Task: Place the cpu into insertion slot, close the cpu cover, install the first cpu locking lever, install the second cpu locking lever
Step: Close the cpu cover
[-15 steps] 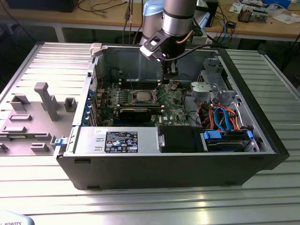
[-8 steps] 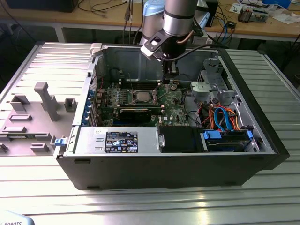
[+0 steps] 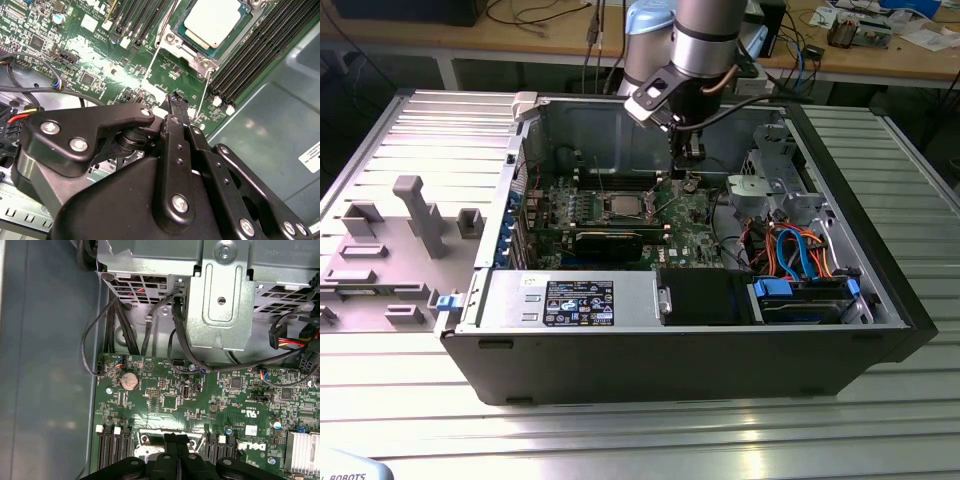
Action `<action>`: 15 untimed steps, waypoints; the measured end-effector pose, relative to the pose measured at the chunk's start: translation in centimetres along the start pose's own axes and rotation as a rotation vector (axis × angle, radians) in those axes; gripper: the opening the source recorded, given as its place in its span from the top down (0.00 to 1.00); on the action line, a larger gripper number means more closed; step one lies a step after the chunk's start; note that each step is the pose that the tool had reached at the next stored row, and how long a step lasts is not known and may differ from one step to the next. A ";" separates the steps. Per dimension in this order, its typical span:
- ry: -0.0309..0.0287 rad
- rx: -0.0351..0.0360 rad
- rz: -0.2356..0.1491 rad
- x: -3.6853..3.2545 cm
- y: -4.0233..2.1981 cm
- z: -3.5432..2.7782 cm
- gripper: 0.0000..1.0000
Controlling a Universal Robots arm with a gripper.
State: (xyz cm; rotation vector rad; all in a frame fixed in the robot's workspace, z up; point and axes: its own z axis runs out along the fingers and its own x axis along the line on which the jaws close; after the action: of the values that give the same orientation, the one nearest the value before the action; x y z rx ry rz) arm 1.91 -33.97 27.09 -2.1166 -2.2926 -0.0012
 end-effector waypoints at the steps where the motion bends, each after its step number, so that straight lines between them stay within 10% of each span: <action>1: 0.0000 0.0000 0.000 -0.01 0.07 0.00 0.89; 15: 0.0001 0.0000 0.000 -0.09 1.38 0.17 0.89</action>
State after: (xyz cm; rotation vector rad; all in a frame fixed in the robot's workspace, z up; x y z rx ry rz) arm 3.29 -33.95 26.90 -2.1166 -2.2927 -0.0013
